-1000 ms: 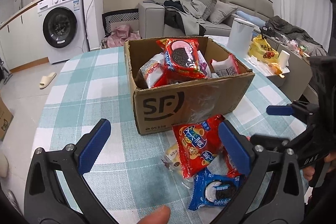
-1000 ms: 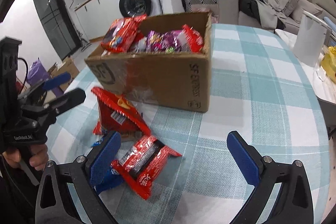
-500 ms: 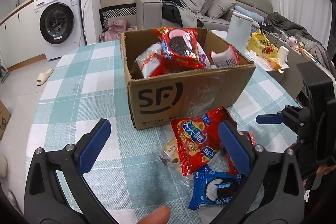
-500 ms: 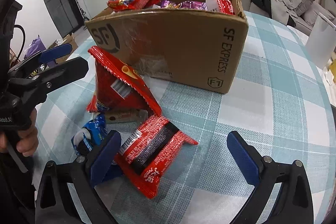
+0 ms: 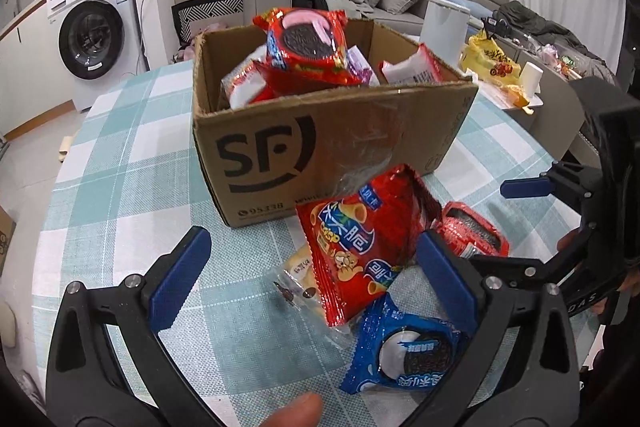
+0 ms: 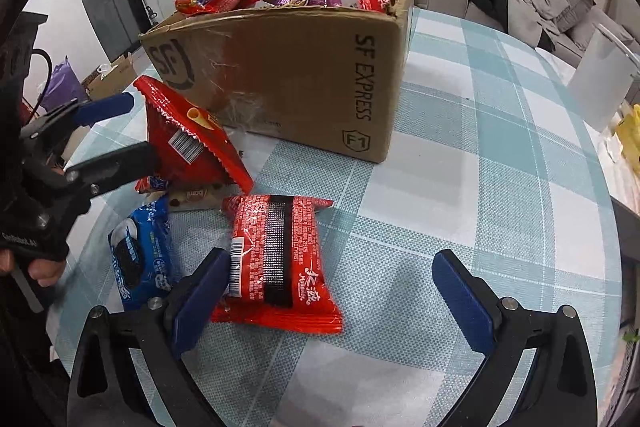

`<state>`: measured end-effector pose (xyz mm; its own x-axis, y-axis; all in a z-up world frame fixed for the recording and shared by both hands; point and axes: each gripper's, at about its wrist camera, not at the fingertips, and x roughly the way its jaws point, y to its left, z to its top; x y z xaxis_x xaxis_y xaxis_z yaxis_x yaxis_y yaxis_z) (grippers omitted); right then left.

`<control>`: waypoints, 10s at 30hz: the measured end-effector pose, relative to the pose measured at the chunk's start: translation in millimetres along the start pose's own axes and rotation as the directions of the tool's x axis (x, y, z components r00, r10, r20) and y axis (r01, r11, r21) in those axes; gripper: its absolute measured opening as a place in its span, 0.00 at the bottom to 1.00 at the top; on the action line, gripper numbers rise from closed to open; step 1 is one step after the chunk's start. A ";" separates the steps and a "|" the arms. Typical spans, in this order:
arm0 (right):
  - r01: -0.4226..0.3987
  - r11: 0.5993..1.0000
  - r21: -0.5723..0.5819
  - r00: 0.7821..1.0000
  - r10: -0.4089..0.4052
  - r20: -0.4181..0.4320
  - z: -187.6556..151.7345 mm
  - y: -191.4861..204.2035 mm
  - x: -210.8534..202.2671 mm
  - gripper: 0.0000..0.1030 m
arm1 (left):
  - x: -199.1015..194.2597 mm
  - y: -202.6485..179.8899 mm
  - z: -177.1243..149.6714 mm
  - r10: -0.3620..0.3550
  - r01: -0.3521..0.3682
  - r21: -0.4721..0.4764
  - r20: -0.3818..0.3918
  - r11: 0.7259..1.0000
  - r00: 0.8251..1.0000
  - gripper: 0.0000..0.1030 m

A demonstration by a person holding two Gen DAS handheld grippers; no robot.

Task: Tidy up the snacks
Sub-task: 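Withdraw both tools from the box toward the remaining snacks, then grasp the red-black wafer pack with the right tool while the left tool grasps the red chip bag, then carry both held packs up and over the cardboard box, then open both tools to drop the packs into the box, then withdraw both tools toward the cookie pack and blue Oreo pack, then grasp the cream cookie pack with the left tool while the right tool grasps the blue Oreo pack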

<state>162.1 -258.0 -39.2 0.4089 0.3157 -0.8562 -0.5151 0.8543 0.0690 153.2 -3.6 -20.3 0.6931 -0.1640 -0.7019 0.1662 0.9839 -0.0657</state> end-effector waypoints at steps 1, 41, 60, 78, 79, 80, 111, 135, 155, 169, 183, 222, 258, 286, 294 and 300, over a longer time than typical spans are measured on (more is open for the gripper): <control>-0.002 1.000 0.000 1.000 0.002 0.002 -0.1 -0.7 0.3 0.99 | 2.0 -0.5 -0.5 0.001 -0.001 0.000 -0.003 1.000 1.000 0.99; -0.057 0.998 0.031 0.996 0.054 0.071 2.8 -9.3 -10.8 0.43 | 55.7 -38.0 3.8 -0.065 0.069 0.085 -0.049 0.994 0.997 0.52; -0.091 0.994 0.060 0.983 0.080 0.165 6.1 -13.5 -33.1 0.43 | 23.4 -15.6 2.2 -0.099 0.098 0.056 0.020 0.994 0.995 0.40; -0.133 0.987 0.095 0.942 0.096 0.322 11.5 -14.0 -78.5 0.43 | -63.4 5.3 11.3 -0.105 0.102 0.026 0.149 0.994 0.983 0.40; -0.133 0.987 0.094 0.940 0.095 0.327 11.9 -13.6 -80.6 0.43 | -69.9 8.4 13.1 -0.107 0.106 0.017 0.158 0.994 0.982 0.40; -0.131 0.987 0.094 0.938 0.093 0.333 13.0 -13.7 -82.6 0.43 | -72.6 9.0 15.4 -0.104 0.104 0.012 0.161 0.995 0.981 0.40; -0.197 0.971 0.134 0.887 0.118 0.446 63.2 -22.5 -103.5 0.43 | -106.3 64.7 79.3 -0.003 0.017 -0.067 0.213 0.998 0.977 0.40; -0.206 0.965 0.164 0.906 0.125 0.405 108.1 -24.2 -66.2 0.43 | -14.8 44.2 109.3 -0.038 0.047 -0.051 0.171 0.998 0.985 0.40; -0.180 0.961 0.212 0.919 0.087 0.385 139.3 -33.0 -41.3 0.43 | 40.6 35.5 129.3 0.063 -0.062 -0.011 0.116 0.998 0.991 0.40; -0.144 0.966 0.214 0.924 0.054 0.378 146.8 -33.1 -39.7 0.53 | 59.9 47.0 134.8 0.059 -0.057 -0.025 0.098 0.998 0.993 0.43; -0.108 0.982 0.153 0.926 0.044 0.375 116.0 -25.7 -63.1 0.99 | -5.4 44.3 103.3 0.084 -0.078 -0.043 0.185 0.996 0.979 0.99; -0.091 0.996 -0.007 0.981 0.090 0.169 28.6 24.6 -38.7 1.00 | -59.9 51.5 12.0 0.131 -0.121 -0.094 0.103 0.988 0.986 0.99; -0.163 0.976 -0.144 0.986 0.158 -0.043 7.8 56.4 16.6 1.00 | -21.0 48.8 -4.6 0.092 -0.091 -0.075 0.015 0.993 0.996 0.99; -0.032 0.999 0.002 0.999 0.032 0.011 6.3 -20.5 -9.7 1.00 | 30.0 12.3 -19.7 0.037 -0.034 0.023 -0.101 0.999 0.994 0.99; -0.123 0.992 -0.022 0.992 0.123 -0.001 9.2 6.3 -1.2 1.00 | 46.3 0.1 -17.9 0.043 -0.031 0.077 -0.154 0.997 0.987 0.93; -0.128 0.990 -0.055 0.992 0.128 -0.015 7.9 19.4 7.1 0.91 | 46.5 -2.1 -18.2 -0.014 0.026 0.075 -0.152 0.997 0.988 0.78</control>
<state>160.9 -235.9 -39.9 0.3284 0.4160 -0.8480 -0.6038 0.7828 0.1502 172.3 -11.9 -65.7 0.5759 -0.1650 -0.8007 0.2362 0.9712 -0.0302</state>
